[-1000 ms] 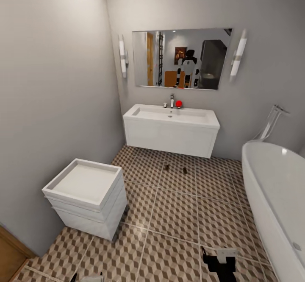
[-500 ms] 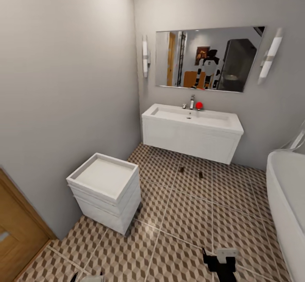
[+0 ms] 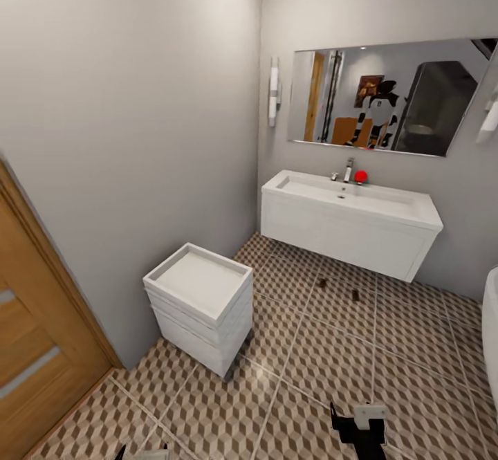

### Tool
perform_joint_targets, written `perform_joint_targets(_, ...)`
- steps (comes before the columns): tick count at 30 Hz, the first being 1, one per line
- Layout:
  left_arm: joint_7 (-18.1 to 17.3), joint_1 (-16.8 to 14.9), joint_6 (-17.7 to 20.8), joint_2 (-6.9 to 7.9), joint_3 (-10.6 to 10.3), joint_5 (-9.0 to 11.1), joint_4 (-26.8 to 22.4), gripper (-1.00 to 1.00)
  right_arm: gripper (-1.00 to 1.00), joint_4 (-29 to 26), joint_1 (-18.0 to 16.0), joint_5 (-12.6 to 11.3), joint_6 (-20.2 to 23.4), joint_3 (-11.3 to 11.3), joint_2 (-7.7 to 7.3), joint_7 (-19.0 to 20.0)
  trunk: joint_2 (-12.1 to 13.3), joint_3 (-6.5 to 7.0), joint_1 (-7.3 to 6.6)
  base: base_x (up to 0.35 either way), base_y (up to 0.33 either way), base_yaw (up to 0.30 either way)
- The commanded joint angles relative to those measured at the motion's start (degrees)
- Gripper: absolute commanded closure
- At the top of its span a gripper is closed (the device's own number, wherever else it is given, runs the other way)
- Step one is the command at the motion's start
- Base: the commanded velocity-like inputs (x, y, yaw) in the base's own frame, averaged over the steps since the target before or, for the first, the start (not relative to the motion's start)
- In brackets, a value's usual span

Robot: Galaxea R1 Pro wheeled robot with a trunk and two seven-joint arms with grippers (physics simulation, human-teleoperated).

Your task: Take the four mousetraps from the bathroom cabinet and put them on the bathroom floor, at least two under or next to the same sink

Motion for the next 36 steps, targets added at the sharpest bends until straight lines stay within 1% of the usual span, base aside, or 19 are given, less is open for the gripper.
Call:
perform_joint_targets(1,-0.01,-0.12,-0.34,-0.06,-0.5,0.58,0.26,-1.0,-1.0,-0.05,-0.01,-0.17,-0.05,0.5,-0.02,-0.35,-0.09,-0.1,0.02,0.0,0.0,0.291)
perform_joint_targets(23,-0.01,-0.12,-0.34,-0.06,-0.5,0.58,0.26,-1.0,-1.0,-0.05,-0.01,-0.17,-0.05,0.5,0.05,-0.35,-0.09,-0.1,0.02,0.0,0.0,0.29)
perform_joint_targets(36,-0.01,-0.12,-0.34,-0.06,-0.5,0.58,0.26,-1.0,-1.0,-0.05,-0.01,-0.17,-0.05,0.5,0.37,-0.42,-0.09,-0.1,0.02,0.0,0.0,0.291)
